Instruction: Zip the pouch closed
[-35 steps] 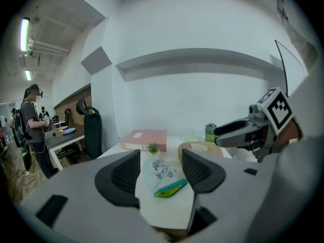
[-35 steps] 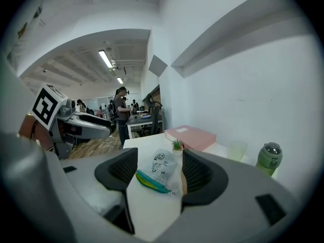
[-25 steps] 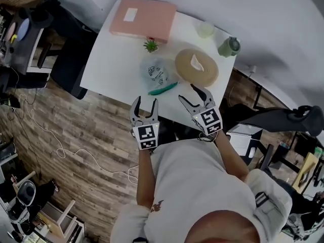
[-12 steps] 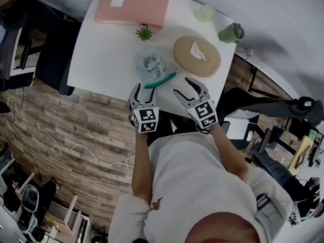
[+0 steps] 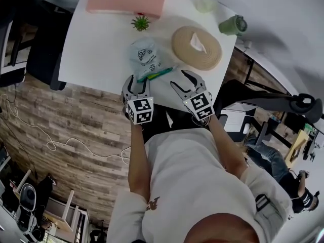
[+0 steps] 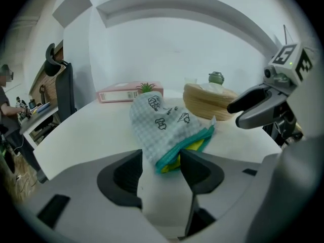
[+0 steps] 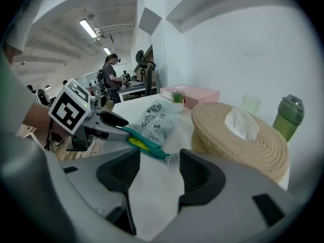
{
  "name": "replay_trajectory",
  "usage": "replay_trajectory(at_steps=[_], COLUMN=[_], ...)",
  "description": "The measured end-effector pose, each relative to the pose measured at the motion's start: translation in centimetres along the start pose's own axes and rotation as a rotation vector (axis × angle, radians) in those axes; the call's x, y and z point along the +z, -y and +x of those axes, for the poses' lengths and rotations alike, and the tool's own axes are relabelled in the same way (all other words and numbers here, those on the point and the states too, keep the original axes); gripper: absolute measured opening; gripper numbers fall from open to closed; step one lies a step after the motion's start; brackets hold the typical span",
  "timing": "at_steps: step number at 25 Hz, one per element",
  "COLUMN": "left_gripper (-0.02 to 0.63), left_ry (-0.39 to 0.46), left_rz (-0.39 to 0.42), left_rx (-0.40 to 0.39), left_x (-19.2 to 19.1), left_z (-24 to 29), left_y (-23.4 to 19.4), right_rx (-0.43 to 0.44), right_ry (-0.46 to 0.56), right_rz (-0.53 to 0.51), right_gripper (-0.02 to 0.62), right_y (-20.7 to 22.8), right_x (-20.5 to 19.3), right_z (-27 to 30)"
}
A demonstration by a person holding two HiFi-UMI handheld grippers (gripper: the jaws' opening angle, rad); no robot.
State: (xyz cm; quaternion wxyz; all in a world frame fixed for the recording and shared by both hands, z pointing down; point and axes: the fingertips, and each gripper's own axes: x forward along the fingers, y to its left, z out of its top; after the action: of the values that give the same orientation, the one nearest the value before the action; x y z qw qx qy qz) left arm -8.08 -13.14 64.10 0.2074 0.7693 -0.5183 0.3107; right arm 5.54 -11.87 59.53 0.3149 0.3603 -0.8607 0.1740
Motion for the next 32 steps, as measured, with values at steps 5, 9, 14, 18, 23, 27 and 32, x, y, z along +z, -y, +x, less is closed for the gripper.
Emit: replay_trajectory(at_steps=[5,9,14,18,23,27,32], left_gripper=[0.229,0.229,0.229,0.230,0.229,0.229,0.230], left_ry=[0.001,-0.006,0.010,0.007,0.032,0.072,0.077], left_rz=[-0.051,-0.083,-0.085,-0.091,-0.108,-0.094,-0.040], left_rx=[0.047,0.088,0.122,0.128,0.133,0.104,0.004], left_x=[-0.8,-1.5,-1.8,-1.8,-1.6,-0.4,-0.6], left_z=[-0.6,-1.3,-1.7,-2.0,-3.3,-4.7,-5.5], left_y=[-2.2,-4.4,-6.2,-6.6,-6.2,-4.6,-0.3], right_rx=[0.016,0.046,0.129,0.196,0.255,0.291,0.337], right_ry=[-0.011,-0.031,-0.081,-0.141,-0.153,-0.145,-0.132], right_rz=[-0.009,-0.072,-0.222,-0.422,-0.535,-0.509,-0.471], right_gripper=[0.231,0.208,0.179,0.152,0.081,0.008,0.006], right_y=[-0.1,-0.5,-2.0,-3.5,-4.6,-5.0,-6.0], right_x=[-0.4,-0.6,-1.1,-1.7,-1.8,-1.5,-1.4], right_z=[0.6,1.3,2.7,4.0,5.3,5.4,4.9])
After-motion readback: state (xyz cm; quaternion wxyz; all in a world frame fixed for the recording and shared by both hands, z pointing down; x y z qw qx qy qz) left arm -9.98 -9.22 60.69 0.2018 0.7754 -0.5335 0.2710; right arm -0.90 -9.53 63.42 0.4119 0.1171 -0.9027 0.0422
